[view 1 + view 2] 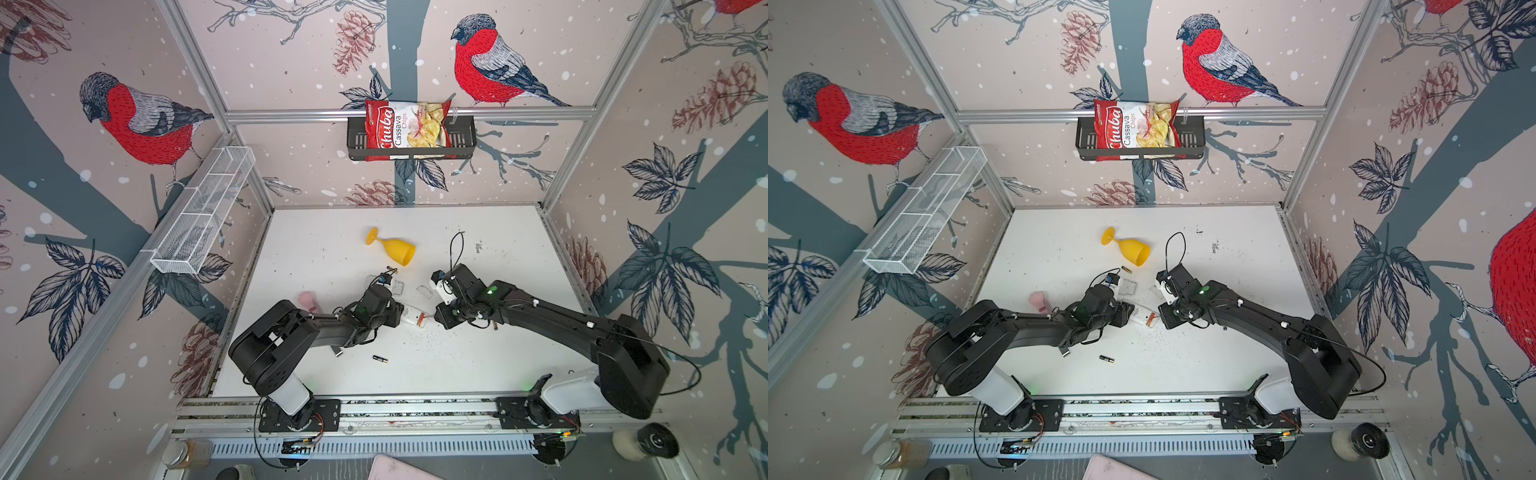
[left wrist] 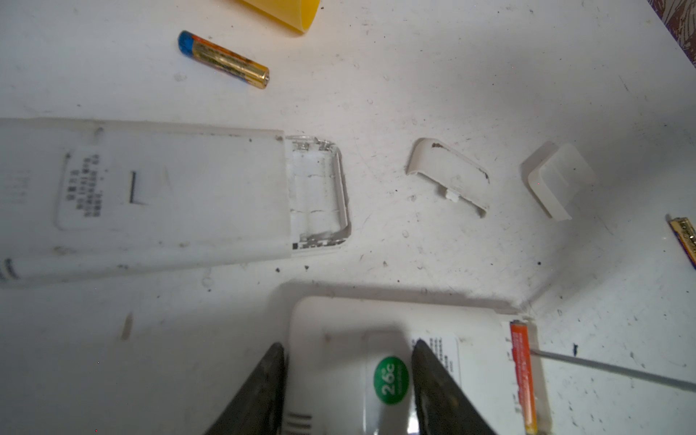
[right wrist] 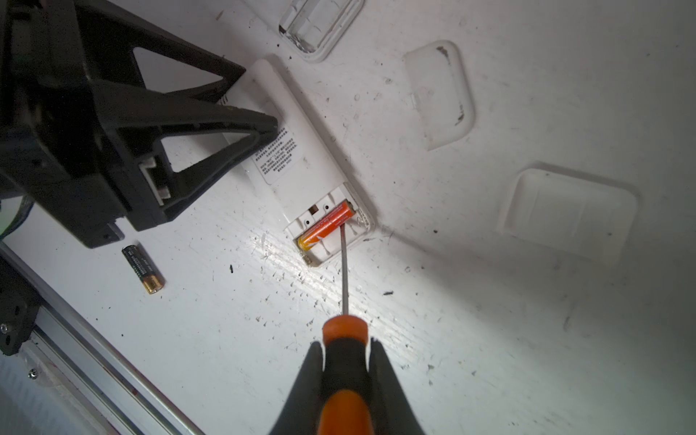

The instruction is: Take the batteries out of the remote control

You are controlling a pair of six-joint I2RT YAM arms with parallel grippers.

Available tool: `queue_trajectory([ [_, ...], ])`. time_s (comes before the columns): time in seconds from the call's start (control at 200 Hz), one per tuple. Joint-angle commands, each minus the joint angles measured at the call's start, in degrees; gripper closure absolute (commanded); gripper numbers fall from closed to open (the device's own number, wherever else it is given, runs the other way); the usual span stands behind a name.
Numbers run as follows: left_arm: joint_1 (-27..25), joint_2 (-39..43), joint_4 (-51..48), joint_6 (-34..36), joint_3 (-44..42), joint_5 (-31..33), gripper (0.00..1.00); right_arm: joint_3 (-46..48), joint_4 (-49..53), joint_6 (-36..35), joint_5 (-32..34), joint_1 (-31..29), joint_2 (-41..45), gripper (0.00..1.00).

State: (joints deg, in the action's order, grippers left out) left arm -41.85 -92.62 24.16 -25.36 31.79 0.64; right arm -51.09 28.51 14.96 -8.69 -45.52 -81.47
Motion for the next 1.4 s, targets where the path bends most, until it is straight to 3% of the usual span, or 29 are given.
queue_trajectory([
  [0.0,-0.15,-0.69,-0.44,0.23,0.35,-2.53,0.47,1.17,-1.76,-0.02,-1.81,-0.10,-0.35,1.00],
  [0.215,-0.10,-1.03,-0.31,0.14,0.66,-3.14,0.47,3.77,-6.85,1.11,-6.63,1.52,-0.32,1.00],
  [0.85,-0.16,-0.70,0.01,-0.12,0.07,-2.71,0.48,3.79,-10.05,1.54,-9.10,4.12,3.25,1.00],
  [1.396,-0.08,-0.72,-0.27,-0.22,0.24,-2.31,0.48,2.96,-7.05,1.88,-4.15,4.49,7.59,1.00],
])
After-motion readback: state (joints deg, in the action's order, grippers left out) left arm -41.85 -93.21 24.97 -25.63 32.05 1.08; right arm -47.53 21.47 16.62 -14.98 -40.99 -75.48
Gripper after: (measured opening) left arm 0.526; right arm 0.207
